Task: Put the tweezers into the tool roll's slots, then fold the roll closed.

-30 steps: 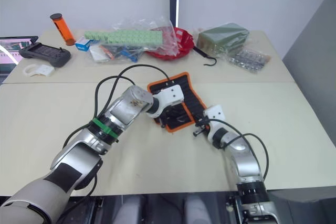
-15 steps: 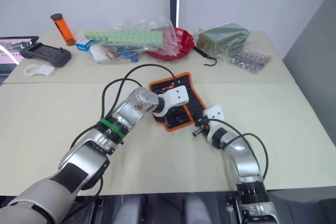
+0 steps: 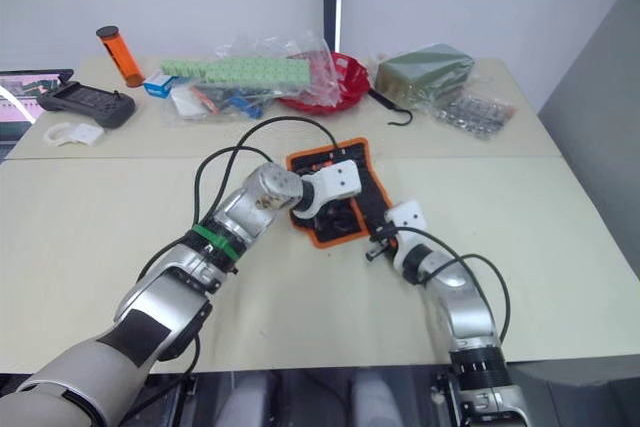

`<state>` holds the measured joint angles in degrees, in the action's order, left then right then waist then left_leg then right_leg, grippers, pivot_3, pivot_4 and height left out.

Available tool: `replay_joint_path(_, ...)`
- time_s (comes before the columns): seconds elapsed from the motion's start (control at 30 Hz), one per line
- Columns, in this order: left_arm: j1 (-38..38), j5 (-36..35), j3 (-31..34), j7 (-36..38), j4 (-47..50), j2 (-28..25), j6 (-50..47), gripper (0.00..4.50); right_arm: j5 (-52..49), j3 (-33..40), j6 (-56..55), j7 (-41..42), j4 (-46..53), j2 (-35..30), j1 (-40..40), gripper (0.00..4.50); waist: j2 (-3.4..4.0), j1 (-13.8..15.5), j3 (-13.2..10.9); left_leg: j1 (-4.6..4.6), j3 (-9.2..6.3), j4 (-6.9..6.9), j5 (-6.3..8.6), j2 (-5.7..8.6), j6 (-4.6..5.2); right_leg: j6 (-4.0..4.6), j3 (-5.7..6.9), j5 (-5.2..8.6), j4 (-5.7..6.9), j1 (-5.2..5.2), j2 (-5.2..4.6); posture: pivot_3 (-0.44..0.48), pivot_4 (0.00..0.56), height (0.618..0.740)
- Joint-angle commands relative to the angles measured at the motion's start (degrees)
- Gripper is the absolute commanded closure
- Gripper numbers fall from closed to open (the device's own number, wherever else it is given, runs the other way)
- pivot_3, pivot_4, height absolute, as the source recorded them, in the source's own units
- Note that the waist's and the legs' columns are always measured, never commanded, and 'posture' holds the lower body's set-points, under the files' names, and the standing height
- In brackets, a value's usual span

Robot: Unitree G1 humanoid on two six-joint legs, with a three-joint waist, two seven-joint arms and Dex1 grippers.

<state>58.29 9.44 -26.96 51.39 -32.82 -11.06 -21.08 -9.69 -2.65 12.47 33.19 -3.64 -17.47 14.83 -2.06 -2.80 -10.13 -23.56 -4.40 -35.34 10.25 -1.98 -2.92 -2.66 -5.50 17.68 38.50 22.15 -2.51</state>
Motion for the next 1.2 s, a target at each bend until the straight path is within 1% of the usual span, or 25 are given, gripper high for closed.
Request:
replay_joint_path(0.03, 0.18, -1.07, 2.22, 2.49, 8.25, -2.36, -3.93, 0.91, 0.49, -2.54, 0.96, 1.49, 0.05, 0.15, -0.76, 4.5, 0.0, -0.23, 0.0, 0.01, 0.0, 0.0, 0.0, 0.0, 0.0, 0.0, 0.0, 0.0, 0.04, 0.01, 0.0, 0.0, 0.15, 0.74)
replay_joint_path(0.1, -0.54, -1.97, 3.05, 3.58, 12.09, -3.73, -6.95, 0.25, 0.36, -2.38, 0.9, 1.58, 0.0, -0.06, -0.83, 4.5, 0.01, -0.36, 0.0, 0.05, -0.01, 0.0, 0.0, 0.0, 0.0, 0.0, -0.01, 0.0, 0.12, 0.01, 0.0, 0.0, 0.15, 0.74)
replay_joint_path(0.13, -0.84, -2.57, 3.76, 4.06, 14.0, -4.51, -8.54, 0.04, 0.36, -2.28, 0.84, 1.59, -0.09, -0.16, -0.81, 4.5, 0.01, -0.39, 0.0, 0.05, -0.01, 0.0, 0.0, 0.0, 0.0, 0.0, -0.01, 0.0, 0.15, 0.01, 0.0, 0.0, 0.15, 0.74)
replay_joint_path(0.3, -2.29, -8.5, 14.07, 2.96, 22.41, -10.08, -18.12, 0.04, 0.23, -1.63, 0.37, 1.59, -0.3, -0.58, -0.08, 4.5, 0.01, -1.09, 0.0, 0.09, -0.04, 0.0, 0.0, -0.01, 0.0, 0.0, -0.01, 0.0, 0.27, 0.02, 0.01, 0.0, 0.15, 0.74)
replay_joint_path(0.47, -6.42, -13.49, 23.01, 0.23, 26.62, -13.86, -18.84, 0.04, -1.34, 0.2, -0.28, 2.68, 1.35, -1.92, 0.82, 4.5, 0.01, -1.01, 0.0, 0.16, -0.06, 0.0, 0.0, 0.01, 0.0, 0.01, -0.01, 0.0, 0.37, 0.01, -0.01, 0.0, 0.15, 0.74)
replay_joint_path(0.53, -10.83, -16.23, 25.17, 1.51, 31.07, -15.75, -18.87, 0.04, -2.58, 0.12, -0.45, 4.87, 4.13, -3.16, 0.72, 4.5, 0.03, -1.04, -0.01, 0.15, -0.06, 0.0, 0.0, 0.02, 0.0, 0.01, -0.02, 0.0, 0.37, 0.01, -0.02, 0.0, 0.15, 0.74)
replay_joint_path(0.63, -17.62, -19.42, 30.81, -1.02, 35.92, -16.32, -14.59, 0.04, -5.34, -0.4, 2.46, 8.41, 9.9, -5.12, 0.46, 4.5, 0.04, -0.96, -0.02, 0.09, -0.1, 0.0, 0.0, 0.02, 0.0, 0.02, -0.02, -0.01, 0.39, 0.03, -0.03, 0.0, 0.15, 0.74)
replay_joint_path(0.67, -19.8, -21.52, 32.11, 1.23, 36.86, -17.51, -13.73, 0.04, -6.04, -0.35, 3.55, 8.82, 11.49, -5.65, 0.67, 4.5, 0.03, -0.91, -0.02, 0.07, -0.11, 0.0, 0.0, 0.01, -0.01, 0.02, -0.01, -0.01, 0.39, 0.05, -0.02, 0.0, 0.15, 0.74)
replay_joint_path(0.7, -21.93, -24.49, 33.34, 4.1, 38.0, -19.19, -15.53, 0.01, -5.75, -0.38, 4.33, 8.39, 12.71, -6.01, 1.19, 4.24, 0.03, -0.91, -0.02, 0.06, -0.12, 0.0, 0.0, 0.01, -0.01, 0.02, -0.01, -0.01, 0.39, 0.06, -0.02, 0.0, 0.15, 0.74)
replay_joint_path(0.77, -25.47, -28.97, 35.66, 7.45, 39.49, -21.66, -17.63, 0.0, -5.19, -0.94, 5.6, 7.64, 14.36, -6.18, 2.26, 3.71, 0.03, -1.0, -0.03, 0.08, -0.12, -0.01, 0.0, 0.0, -0.01, 0.03, 0.01, -0.01, 0.4, 0.06, -0.02, 0.0, 0.15, 0.74)
replay_joint_path(0.8, -27.01, -29.84, 36.08, 8.15, 39.79, -22.85, -17.2, 0.0, -5.49, -1.45, 6.53, 7.77, 15.12, -6.08, 2.6, 3.32, 0.04, -0.97, -0.03, 0.1, -0.12, -0.01, -0.01, 0.0, -0.02, 0.03, 0.0, -0.01, 0.4, 0.06, -0.02, 0.0, 0.15, 0.74)
replay_joint_path(0.9, -32.39, -29.42, 36.99, 7.71, 39.34, -25.56, -13.05, 0.0, -5.44, -4.01, 9.1, 7.41, 17.19, -4.68, 3.73, 2.32, 0.04, -0.89, -0.03, 0.15, -0.11, -0.01, -0.01, 0.0, -0.02, 0.03, 0.01, -0.01, 0.39, 0.04, -0.02, 0.0, 0.15, 0.74)
replay_joint_path(1.0, -40.39, -28.07, 38.27, 7.58, 40.35, -27.62, -7.06, 0.0, -4.23, -7.5, 10.77, 5.67, 17.41, -1.63, 4.91, 1.29, 0.05, -0.78, -0.04, 0.16, -0.1, -0.01, -0.01, -0.02, -0.02, 0.04, 0.0, 0.0, 0.37, 0.03, -0.02, 0.0, 0.15, 0.74)
replay_joint_path(1.1, -47.63, -30.42, 40.79, 6.48, 44.1, -27.43, -6.51, 0.0, -2.18, -10.46, 10.78, 3.45, 15.45, 1.25, 6.12, 0.28, 0.05, -0.84, -0.04, 0.11, -0.1, -0.01, 0.0, -0.03, -0.02, 0.05, -0.01, -0.01, 0.38, 0.08, -0.03, 0.0, 0.15, 0.74)
replay_joint_path(1.13, -49.83, -30.74, 41.28, 6.19, 45.2, -27.6, -6.22, 0.0, -1.45, -11.27, 10.76, 2.68, 14.71, 2.23, 6.58, 0.01, 0.04, -0.73, -0.05, 0.1, -0.11, 0.0, 0.0, -0.03, -0.02, 0.05, 0.0, -0.01, 0.38, 0.09, -0.04, 0.0, 0.15, 0.74)
replay_joint_path(1.2, -53.29, -31.13, 42.23, 5.63, 46.85, -27.94, -5.33, 0.0, 1.07, -13.11, 10.11, 0.99, 12.93, 3.5, 7.68, 0.01, 0.04, -0.34, -0.05, 0.09, -0.12, 0.0, 0.0, -0.05, -0.02, 0.06, 0.01, -0.01, 0.37, 0.11, -0.03, 0.0, 0.15, 0.74)
